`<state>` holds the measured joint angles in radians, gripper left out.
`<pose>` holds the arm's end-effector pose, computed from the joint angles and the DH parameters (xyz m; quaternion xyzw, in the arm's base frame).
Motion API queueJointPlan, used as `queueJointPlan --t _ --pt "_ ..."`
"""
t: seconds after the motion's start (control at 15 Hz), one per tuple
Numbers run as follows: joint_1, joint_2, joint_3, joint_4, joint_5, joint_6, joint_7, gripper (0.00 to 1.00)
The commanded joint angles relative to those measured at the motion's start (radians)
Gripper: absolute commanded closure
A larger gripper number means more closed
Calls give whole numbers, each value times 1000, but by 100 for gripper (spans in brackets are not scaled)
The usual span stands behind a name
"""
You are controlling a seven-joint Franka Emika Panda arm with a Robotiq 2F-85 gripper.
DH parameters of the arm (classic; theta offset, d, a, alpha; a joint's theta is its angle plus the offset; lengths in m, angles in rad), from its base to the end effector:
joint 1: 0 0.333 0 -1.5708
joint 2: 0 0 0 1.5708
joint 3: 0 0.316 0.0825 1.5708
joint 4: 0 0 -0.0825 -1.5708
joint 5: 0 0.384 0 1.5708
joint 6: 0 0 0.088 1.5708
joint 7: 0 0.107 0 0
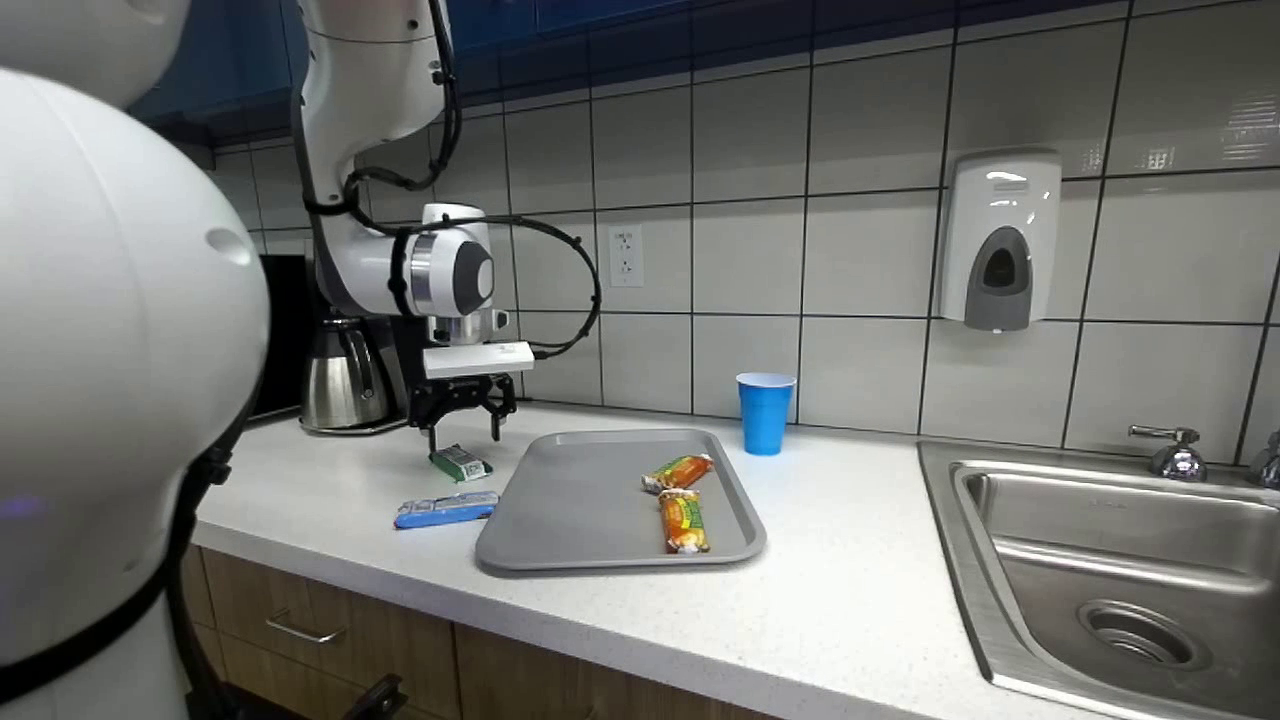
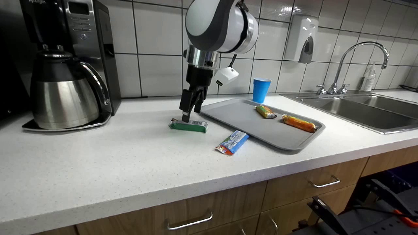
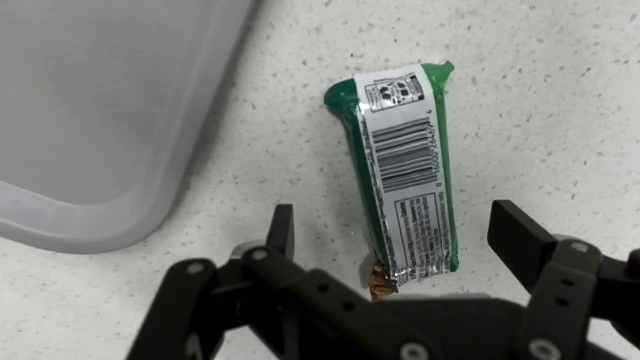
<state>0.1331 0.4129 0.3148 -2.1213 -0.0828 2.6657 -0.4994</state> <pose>0.5342 0.2561 0.2383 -0.8781 -0.4705 -0.0783 0.0374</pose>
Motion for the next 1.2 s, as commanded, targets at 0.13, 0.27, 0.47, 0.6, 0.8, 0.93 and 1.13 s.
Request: queueJointPlan --t 0.13,0.27,0.47,0.6,0.8,0.93,1.13 --pt "11 31 6 1 -50 26 -45 0" --pt "14 34 4 1 -67 26 -48 0" --pt "13 35 4 0 -79 26 -53 0" --pt "13 34 3 -1 -87 23 -53 0" --pt "13 31 0 -1 -94 21 -51 0" --pt "17 31 -7 -2 -102 20 -42 28" --pt "20 28 -16 -3 -116 18 -38 51"
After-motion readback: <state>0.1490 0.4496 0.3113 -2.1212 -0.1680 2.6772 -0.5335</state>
